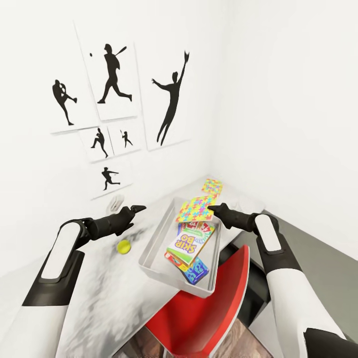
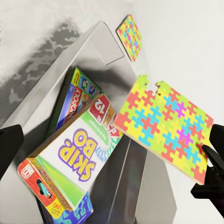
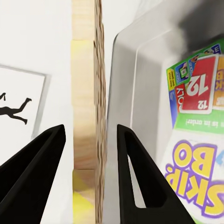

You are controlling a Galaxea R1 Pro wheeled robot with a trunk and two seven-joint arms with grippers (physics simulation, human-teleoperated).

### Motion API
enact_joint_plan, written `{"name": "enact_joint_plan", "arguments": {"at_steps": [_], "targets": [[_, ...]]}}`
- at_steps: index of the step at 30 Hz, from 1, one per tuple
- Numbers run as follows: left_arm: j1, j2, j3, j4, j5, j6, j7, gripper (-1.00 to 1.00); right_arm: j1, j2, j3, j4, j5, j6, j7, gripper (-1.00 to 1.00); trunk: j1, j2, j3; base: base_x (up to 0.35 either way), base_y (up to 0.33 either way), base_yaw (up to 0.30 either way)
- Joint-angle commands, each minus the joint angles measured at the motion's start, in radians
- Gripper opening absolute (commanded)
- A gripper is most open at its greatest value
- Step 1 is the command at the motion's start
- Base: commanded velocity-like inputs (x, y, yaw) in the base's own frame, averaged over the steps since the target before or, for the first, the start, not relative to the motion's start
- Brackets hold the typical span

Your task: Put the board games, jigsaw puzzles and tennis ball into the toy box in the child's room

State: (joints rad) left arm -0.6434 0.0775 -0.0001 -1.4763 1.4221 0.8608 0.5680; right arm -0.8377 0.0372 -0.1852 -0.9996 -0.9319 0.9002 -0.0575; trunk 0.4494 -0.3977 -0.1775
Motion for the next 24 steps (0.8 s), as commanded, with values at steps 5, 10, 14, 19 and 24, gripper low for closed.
{"name": "enact_joint_plan", "arguments": {"at_steps": [5, 10, 14, 19, 24], "targets": [[0.000, 0.001, 0.000, -0.005, 0.011, 0.001, 0.010, 1.00, -0.001, 0.002, -0.004, 0.000, -0.007, 0.005, -0.006, -1.00, 0.001, -0.002, -0.010, 0.000, 0.000, 0.020], [0.001, 0.001, 0.001, -0.010, 0.013, 0.005, 0.004, 1.00, -0.001, 0.003, -0.003, 0.002, -0.007, 0.005, -0.007, -1.00, 0.001, -0.002, -0.018, 0.000, 0.000, 0.050], [0.005, 0.004, 0.003, -0.025, 0.016, 0.010, -0.037, 1.00, -0.008, 0.014, -0.002, 0.002, -0.003, 0.003, -0.011, -1.00, 0.001, -0.002, -0.022, 0.000, 0.000, 0.037], [0.009, 0.023, 0.018, -0.034, 0.044, 0.014, -0.097, 1.00, -0.024, 0.032, -0.001, 0.005, 0.003, 0.002, -0.023, -1.00, 0.001, -0.002, -0.024, 0.000, 0.000, 0.014], [0.012, 0.043, 0.026, -0.036, 0.105, 0.014, -0.115, 1.00, -0.030, 0.038, -0.001, 0.005, 0.004, 0.002, -0.036, -1.00, 0.001, -0.002, -0.024, 0.000, 0.000, 0.005]]}}
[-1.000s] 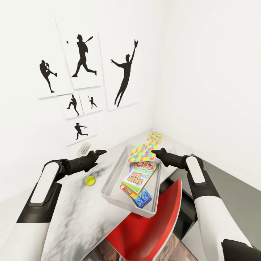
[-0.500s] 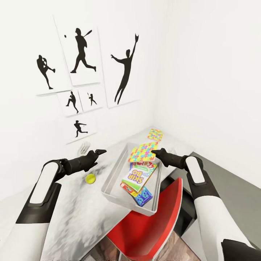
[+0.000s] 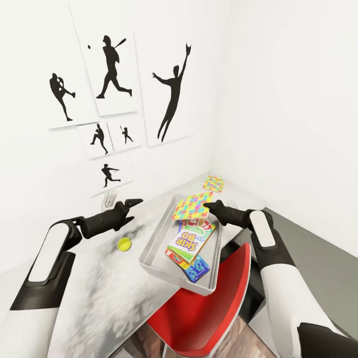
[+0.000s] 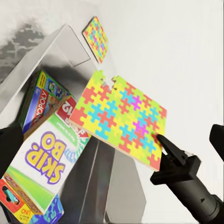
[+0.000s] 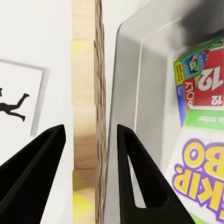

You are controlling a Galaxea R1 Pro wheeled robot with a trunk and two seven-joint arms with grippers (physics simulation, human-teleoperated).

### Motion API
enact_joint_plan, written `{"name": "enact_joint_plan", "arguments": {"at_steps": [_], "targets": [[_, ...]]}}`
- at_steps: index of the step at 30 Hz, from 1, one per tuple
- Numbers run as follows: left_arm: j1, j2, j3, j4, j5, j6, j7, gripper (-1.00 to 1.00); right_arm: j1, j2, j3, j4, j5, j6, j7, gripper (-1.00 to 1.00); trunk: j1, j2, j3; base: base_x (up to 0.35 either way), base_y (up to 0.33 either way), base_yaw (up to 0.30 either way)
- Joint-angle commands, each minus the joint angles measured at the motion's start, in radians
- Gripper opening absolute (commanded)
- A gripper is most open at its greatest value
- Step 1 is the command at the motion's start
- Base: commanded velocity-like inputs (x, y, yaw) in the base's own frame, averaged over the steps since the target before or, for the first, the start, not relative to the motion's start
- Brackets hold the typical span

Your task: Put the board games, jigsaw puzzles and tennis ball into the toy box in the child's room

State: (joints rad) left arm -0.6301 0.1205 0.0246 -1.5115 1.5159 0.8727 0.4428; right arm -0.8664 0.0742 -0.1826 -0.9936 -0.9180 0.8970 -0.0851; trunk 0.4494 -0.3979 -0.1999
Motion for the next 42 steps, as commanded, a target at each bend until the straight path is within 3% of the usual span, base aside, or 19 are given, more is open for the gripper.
{"name": "enact_joint_plan", "arguments": {"at_steps": [1, 4, 9, 42], "targets": [[0.000, 0.006, 0.002, -0.001, 0.024, 0.003, 0.007, 1.00, -0.002, 0.002, -0.003, -0.001, -0.009, 0.005, -0.011, -1.00, 0.001, -0.002, -0.002, 0.000, 0.000, 0.003], [0.004, 0.021, 0.004, -0.002, 0.057, 0.003, 0.000, 1.00, -0.005, 0.004, -0.002, -0.001, -0.010, 0.005, -0.016, -1.00, 0.001, -0.002, -0.002, 0.000, 0.000, 0.002], [0.005, 0.029, 0.006, -0.002, 0.072, 0.003, -0.004, 1.00, -0.006, 0.006, -0.002, 0.000, -0.010, 0.005, -0.018, -1.00, 0.001, -0.002, -0.003, 0.000, 0.000, 0.000], [0.007, 0.033, 0.006, -0.003, 0.078, 0.002, -0.006, 1.00, -0.005, 0.004, -0.005, 0.000, -0.009, 0.005, -0.019, -1.00, 0.001, -0.002, -0.046, 0.000, 0.000, 0.000]]}}
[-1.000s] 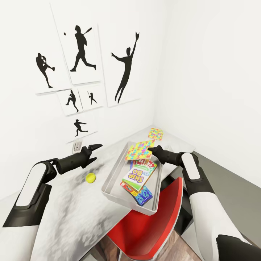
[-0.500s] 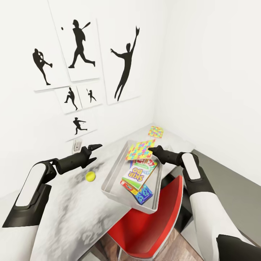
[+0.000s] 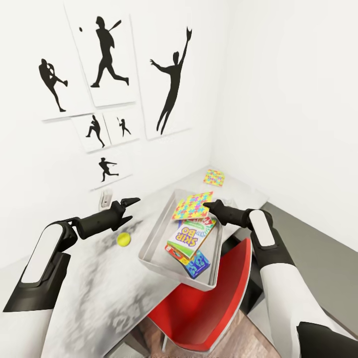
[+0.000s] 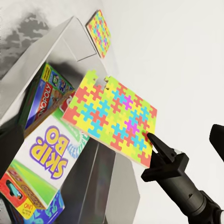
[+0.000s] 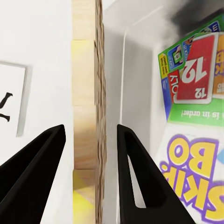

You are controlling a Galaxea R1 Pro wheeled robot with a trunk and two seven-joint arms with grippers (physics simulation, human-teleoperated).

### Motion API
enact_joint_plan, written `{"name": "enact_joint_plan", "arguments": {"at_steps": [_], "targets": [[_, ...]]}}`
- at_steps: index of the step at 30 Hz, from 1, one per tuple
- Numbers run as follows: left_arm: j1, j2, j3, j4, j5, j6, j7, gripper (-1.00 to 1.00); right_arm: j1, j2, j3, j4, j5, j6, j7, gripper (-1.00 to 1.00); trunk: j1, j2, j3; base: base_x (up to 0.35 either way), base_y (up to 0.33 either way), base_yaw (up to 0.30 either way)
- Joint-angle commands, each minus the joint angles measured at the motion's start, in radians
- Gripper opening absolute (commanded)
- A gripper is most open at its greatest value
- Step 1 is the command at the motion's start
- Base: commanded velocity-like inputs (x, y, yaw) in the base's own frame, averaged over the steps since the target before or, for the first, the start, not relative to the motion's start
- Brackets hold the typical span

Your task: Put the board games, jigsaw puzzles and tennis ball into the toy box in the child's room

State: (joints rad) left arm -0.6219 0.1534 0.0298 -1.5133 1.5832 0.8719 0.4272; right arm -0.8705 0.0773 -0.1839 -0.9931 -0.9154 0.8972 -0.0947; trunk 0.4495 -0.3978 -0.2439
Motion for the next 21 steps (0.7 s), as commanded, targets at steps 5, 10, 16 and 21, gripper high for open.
{"name": "enact_joint_plan", "arguments": {"at_steps": [5, 10, 16, 21], "targets": [[-0.001, 0.000, 0.001, -0.001, 0.011, 0.002, 0.010, 1.00, -0.001, 0.001, -0.003, -0.001, -0.012, 0.005, -0.010, -1.00, 0.001, -0.002, -0.010, 0.000, 0.000, 0.006], [-0.001, 0.000, 0.001, -0.002, 0.011, 0.002, 0.010, 1.00, -0.002, 0.001, -0.003, -0.001, -0.012, 0.005, -0.010, -1.00, 0.001, -0.002, -0.018, 0.000, 0.000, 0.035], [-0.001, 0.000, 0.001, -0.002, 0.011, 0.002, 0.010, 1.00, -0.002, 0.001, -0.003, -0.001, -0.012, 0.005, -0.010, -1.00, 0.001, -0.002, -0.024, 0.000, 0.000, 0.030], [-0.001, 0.000, 0.001, -0.002, 0.011, 0.002, 0.010, 1.00, -0.001, -0.001, -0.004, -0.001, -0.012, 0.004, -0.010, -1.00, 0.001, -0.002, -0.026, 0.000, 0.000, 0.012]]}}
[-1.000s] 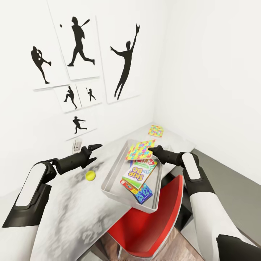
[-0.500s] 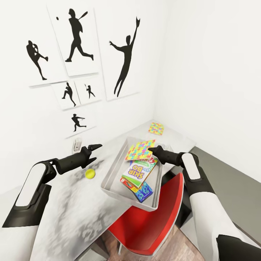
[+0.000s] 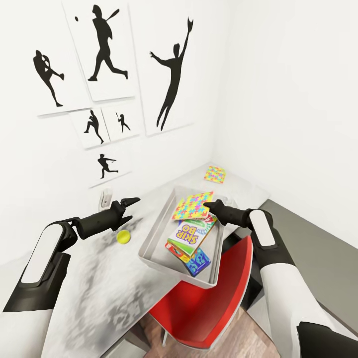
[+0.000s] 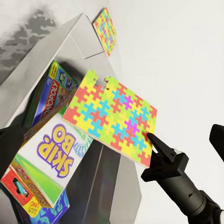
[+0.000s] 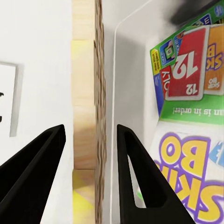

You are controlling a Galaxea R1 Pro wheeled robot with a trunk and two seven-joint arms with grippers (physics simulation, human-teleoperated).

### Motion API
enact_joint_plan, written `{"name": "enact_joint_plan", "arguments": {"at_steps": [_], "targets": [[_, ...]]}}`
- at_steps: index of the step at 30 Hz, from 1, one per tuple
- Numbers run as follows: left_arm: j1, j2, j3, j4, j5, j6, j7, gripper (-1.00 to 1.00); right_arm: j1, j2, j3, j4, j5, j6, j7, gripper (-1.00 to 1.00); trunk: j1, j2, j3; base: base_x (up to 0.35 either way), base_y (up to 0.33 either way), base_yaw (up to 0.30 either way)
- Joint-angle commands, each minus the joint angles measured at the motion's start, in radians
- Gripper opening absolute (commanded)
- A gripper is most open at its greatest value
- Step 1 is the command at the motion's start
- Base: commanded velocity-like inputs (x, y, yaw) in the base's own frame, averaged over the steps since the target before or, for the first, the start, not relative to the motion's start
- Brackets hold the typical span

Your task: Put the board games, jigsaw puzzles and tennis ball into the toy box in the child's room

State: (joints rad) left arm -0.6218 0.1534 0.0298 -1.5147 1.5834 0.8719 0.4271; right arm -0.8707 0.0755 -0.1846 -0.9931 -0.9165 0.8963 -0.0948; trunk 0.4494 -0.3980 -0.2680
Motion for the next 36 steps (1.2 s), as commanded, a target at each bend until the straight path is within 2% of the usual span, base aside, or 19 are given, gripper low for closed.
{"name": "enact_joint_plan", "arguments": {"at_steps": [1, 36], "targets": [[-0.001, 0.000, 0.001, -0.001, 0.011, 0.002, 0.010, 1.00, -0.001, 0.001, -0.003, -0.001, -0.011, 0.005, -0.010, -1.00, 0.001, -0.002, -0.002, 0.000, 0.000, 0.006], [-0.001, -0.001, -0.002, -0.005, 0.010, 0.002, 0.010, 1.00, -0.012, 0.003, -0.004, 0.001, -0.009, -0.002, -0.010, -1.00, 0.001, -0.002, -0.003, 0.000, 0.000, 0.001]]}}
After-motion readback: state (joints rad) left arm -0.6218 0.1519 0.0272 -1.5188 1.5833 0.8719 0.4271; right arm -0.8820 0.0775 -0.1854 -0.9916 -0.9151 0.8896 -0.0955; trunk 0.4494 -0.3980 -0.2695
